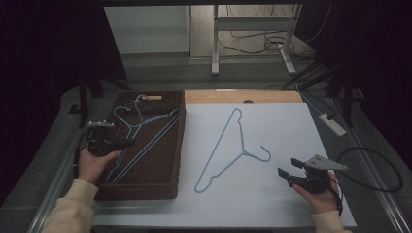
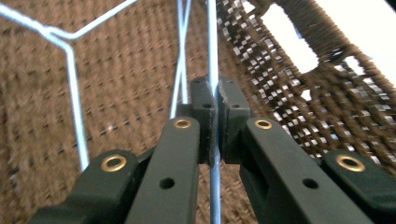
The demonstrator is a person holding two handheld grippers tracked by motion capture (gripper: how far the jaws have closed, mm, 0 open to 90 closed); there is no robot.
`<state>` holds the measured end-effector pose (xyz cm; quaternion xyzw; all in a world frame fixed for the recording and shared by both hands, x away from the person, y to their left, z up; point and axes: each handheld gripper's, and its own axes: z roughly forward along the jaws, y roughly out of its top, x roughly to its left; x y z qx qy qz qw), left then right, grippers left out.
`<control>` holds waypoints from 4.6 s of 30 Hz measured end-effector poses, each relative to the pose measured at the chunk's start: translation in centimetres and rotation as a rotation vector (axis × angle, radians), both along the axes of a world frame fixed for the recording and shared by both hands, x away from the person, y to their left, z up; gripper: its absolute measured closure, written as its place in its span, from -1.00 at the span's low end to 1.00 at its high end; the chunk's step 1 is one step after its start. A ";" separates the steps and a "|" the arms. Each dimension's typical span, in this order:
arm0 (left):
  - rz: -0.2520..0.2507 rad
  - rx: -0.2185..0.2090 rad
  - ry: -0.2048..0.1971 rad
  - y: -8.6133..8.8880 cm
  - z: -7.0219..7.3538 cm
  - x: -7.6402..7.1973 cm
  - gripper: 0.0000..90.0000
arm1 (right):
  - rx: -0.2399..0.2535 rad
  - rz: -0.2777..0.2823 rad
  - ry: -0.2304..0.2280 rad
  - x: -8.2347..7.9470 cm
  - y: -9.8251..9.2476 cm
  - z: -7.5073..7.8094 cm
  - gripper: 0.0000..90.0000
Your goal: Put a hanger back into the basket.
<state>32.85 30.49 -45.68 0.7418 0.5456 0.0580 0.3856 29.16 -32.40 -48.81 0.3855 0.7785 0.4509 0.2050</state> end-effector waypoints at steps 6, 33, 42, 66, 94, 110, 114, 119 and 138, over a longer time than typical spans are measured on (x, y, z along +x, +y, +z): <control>0.037 0.057 0.046 0.1 -0.4 0.5 0.91 | -0.002 0.001 0.002 0.0 0.0 0.0 -0.23; 0.084 0.203 -0.093 -0.6 0.9 0.0 -0.02 | 0.005 0.004 0.009 0.1 0.0 -0.1 -0.24; -0.012 0.088 -0.183 -1.6 2.9 -2.4 -0.21 | 0.006 0.005 0.011 0.1 0.0 -0.1 -0.24; -0.173 -0.025 -0.336 -7.8 3.8 -8.4 -0.25 | 0.004 0.010 0.013 0.1 0.1 -0.1 -0.24; -0.190 -0.003 -0.355 -9.7 2.4 -9.7 -0.21 | -0.017 0.025 0.005 0.1 0.6 0.1 -0.24; -0.216 -0.004 -0.352 -10.6 2.1 -10.2 -0.22 | -0.036 0.038 0.014 0.2 0.9 0.1 -0.25; -0.218 -0.003 -0.350 -10.8 2.0 -10.3 -0.22 | -0.043 0.055 0.030 0.4 1.2 0.4 -0.28; -0.229 -0.001 -0.348 -11.0 1.8 -10.6 -0.23 | -0.087 0.099 0.065 1.5 2.7 0.9 -0.31; -0.237 -0.005 -0.349 -11.0 1.8 -10.8 -0.24 | -0.191 0.159 0.187 6.7 5.8 1.1 -0.26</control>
